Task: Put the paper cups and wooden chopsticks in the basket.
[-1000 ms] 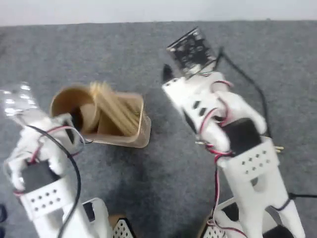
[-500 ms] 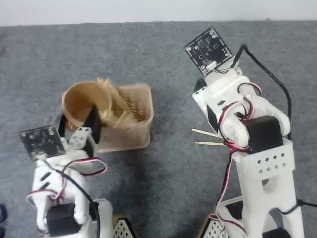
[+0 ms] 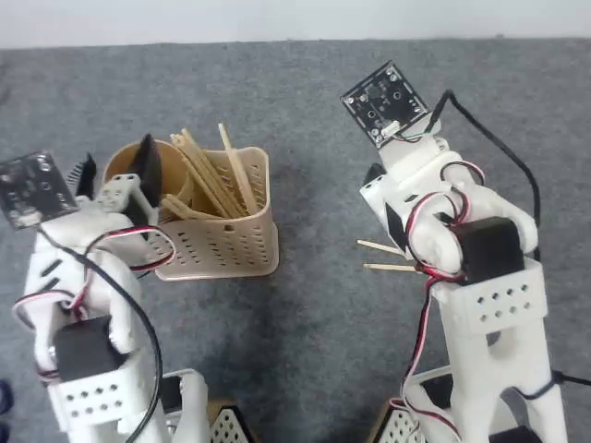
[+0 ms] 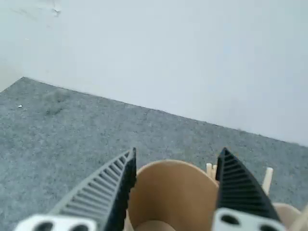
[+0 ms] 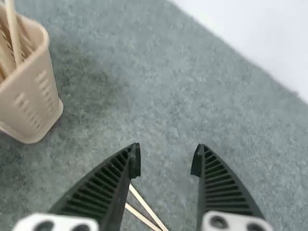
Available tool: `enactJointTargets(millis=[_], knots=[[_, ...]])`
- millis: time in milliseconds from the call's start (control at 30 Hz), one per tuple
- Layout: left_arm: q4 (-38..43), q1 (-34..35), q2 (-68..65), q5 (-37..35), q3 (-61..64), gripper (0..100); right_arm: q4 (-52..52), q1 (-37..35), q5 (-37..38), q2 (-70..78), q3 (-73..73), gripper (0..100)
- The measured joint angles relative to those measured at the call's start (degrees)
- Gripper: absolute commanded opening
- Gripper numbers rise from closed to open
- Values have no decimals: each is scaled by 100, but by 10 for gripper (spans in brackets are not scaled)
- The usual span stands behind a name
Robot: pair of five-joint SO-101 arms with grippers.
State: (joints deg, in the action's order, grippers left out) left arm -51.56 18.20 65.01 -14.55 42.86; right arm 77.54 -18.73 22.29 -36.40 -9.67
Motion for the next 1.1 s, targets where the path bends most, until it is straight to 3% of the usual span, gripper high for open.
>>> enactJointTargets(millis=[267, 533, 767, 1100], knots=[[0, 141, 396, 0, -62, 254, -35, 0, 53, -9, -79, 183], [-369, 923, 2180, 9, 105, 254, 79, 440, 1222, -9, -563, 183], [-457, 1688, 3684, 316, 1714, 254, 79, 1336, 2347, -9, -967, 183], [-1178, 2303, 3833, 360, 2462, 254, -255, 1424, 3015, -9, -1925, 183]])
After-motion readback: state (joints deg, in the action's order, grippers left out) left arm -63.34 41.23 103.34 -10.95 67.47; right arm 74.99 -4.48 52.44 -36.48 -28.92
